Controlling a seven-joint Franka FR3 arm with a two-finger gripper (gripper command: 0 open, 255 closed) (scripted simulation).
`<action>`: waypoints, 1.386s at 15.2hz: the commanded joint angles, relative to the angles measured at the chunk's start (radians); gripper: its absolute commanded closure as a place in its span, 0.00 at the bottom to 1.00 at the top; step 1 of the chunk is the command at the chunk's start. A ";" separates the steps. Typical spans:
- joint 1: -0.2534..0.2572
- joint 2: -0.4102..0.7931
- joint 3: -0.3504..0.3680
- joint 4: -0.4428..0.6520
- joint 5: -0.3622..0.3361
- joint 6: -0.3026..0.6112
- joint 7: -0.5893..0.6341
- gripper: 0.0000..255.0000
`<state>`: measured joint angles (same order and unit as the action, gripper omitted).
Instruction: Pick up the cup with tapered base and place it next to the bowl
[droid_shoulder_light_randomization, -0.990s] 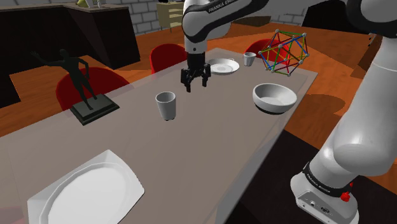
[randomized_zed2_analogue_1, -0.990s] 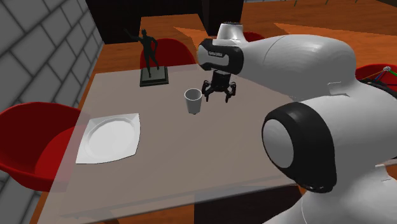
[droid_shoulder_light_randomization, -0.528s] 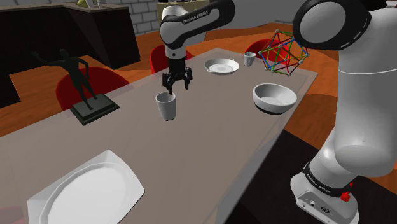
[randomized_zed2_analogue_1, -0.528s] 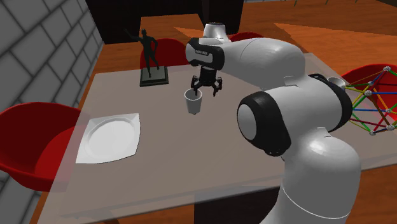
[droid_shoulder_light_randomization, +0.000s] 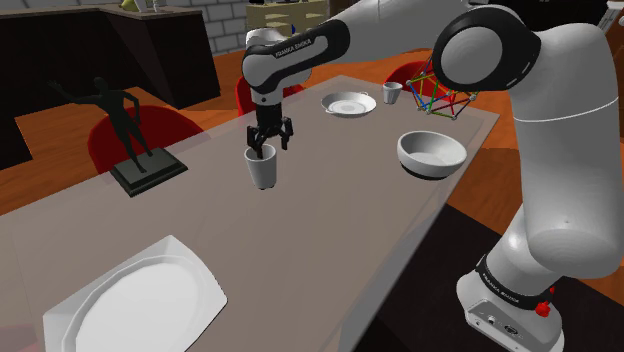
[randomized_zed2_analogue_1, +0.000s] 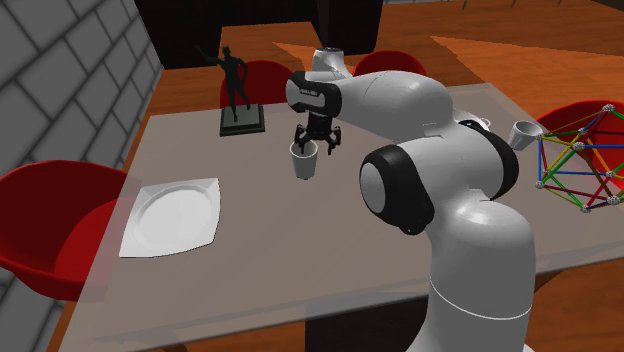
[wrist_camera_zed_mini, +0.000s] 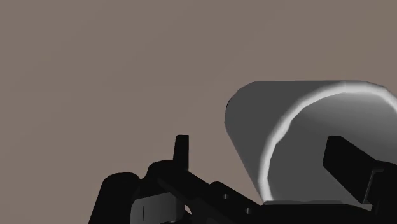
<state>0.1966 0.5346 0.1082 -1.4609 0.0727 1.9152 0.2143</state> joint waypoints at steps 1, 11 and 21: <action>0.000 0.005 0.000 -0.020 0.000 0.025 -0.002 0.00; 0.001 0.007 0.000 -0.025 0.000 0.032 -0.002 1.00; 0.001 -0.002 0.000 -0.012 0.000 0.010 0.000 1.00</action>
<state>0.1972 0.5370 0.1083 -1.4761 0.0729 1.9328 0.2135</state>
